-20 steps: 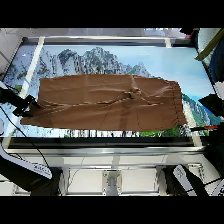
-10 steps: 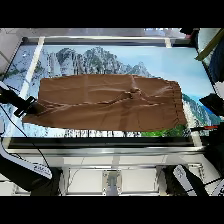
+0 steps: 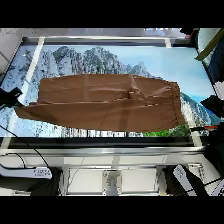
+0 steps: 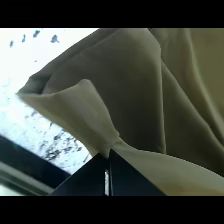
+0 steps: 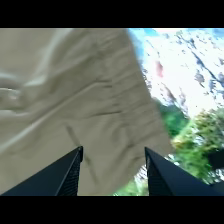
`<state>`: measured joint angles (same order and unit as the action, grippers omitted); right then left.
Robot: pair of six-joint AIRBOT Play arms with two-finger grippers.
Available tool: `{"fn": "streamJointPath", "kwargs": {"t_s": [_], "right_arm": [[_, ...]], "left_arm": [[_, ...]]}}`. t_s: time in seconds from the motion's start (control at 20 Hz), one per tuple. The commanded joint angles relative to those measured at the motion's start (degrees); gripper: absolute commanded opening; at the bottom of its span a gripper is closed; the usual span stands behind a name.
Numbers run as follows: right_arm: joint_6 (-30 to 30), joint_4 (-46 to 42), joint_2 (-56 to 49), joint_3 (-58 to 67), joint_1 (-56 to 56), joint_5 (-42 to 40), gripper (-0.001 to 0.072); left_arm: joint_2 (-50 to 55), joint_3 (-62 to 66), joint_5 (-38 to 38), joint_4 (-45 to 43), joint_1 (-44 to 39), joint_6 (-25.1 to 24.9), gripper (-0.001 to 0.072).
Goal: Fold the clothes and pants, and hang the long-sleeved shirts on hangers.
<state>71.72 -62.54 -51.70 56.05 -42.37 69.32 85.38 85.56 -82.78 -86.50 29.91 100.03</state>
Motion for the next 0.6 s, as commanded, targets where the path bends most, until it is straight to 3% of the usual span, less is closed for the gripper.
{"fn": "streamJointPath", "kwargs": {"t_s": [0.0,0.15,0.25,0.4,0.55], "right_arm": [[-2.3,-4.1,0.3,0.7,-2.2,3.7,0.0449],[-5.1,-3.5,0.8,0.7,-9.2,7.1,0.0449],[-6.6,-3.5,0.8,0.7,-13.3,10.1,0.0449],[-6.8,-3.0,0.6,0.6,-14.4,10.1,0.0449],[-6.8,-0.4,0.3,0.6,-13.6,10.4,0.0449]], "left_arm": [[-10.8,-2.7,-0.4,-5.8,0.1,-3.9,0.0010],[-19.6,-12.0,0.0,-12.3,0.7,-4.1,0.0011],[-22.6,-19.7,0.0,-12.3,1.7,-4.0,0.0010],[-21.4,-27.5,0.9,-11.7,1.6,-2.9,0.0011],[-19.8,-25.1,0.8,-7.0,1.6,-2.8,0.0011]]}}
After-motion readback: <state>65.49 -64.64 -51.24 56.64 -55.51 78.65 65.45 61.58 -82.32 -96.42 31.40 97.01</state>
